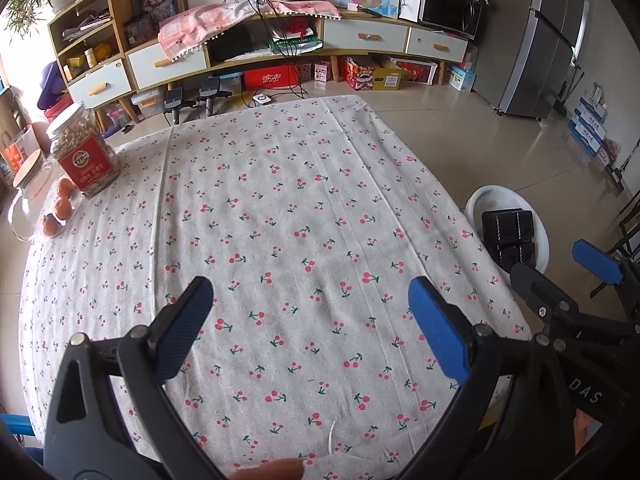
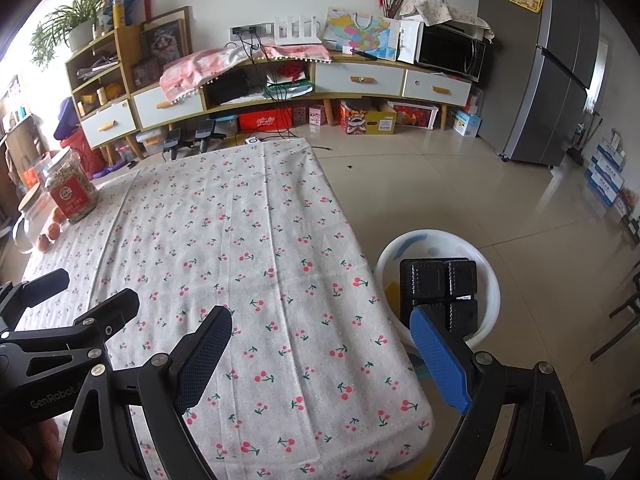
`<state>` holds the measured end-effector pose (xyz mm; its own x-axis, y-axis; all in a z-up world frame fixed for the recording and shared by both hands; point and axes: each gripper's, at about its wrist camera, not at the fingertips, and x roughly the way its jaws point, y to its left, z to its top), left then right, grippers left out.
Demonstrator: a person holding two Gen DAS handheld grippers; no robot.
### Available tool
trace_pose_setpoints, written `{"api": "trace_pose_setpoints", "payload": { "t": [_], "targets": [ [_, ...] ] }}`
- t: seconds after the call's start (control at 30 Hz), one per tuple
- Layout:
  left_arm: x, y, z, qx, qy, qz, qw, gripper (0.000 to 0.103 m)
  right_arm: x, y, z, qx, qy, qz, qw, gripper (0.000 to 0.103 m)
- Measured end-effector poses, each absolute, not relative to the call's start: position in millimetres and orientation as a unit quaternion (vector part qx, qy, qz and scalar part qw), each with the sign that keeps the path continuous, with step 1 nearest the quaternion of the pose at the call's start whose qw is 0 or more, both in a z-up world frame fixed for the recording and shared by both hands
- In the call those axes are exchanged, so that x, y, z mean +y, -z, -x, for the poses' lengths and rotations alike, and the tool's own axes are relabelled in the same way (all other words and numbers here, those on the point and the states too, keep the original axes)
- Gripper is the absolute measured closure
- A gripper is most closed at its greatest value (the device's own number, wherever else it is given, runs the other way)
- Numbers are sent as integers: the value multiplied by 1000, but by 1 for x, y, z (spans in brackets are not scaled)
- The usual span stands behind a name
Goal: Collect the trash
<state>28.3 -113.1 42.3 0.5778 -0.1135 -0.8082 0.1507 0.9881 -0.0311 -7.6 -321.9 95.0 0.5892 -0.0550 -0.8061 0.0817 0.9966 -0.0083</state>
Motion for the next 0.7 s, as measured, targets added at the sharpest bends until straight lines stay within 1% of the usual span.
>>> {"api": "trace_pose_setpoints", "payload": {
  "t": [0.7],
  "targets": [
    [-112, -43, -28, 452, 73, -23, 889, 5, -320, -95, 8, 452, 37, -13, 891, 11]
  ]
}}
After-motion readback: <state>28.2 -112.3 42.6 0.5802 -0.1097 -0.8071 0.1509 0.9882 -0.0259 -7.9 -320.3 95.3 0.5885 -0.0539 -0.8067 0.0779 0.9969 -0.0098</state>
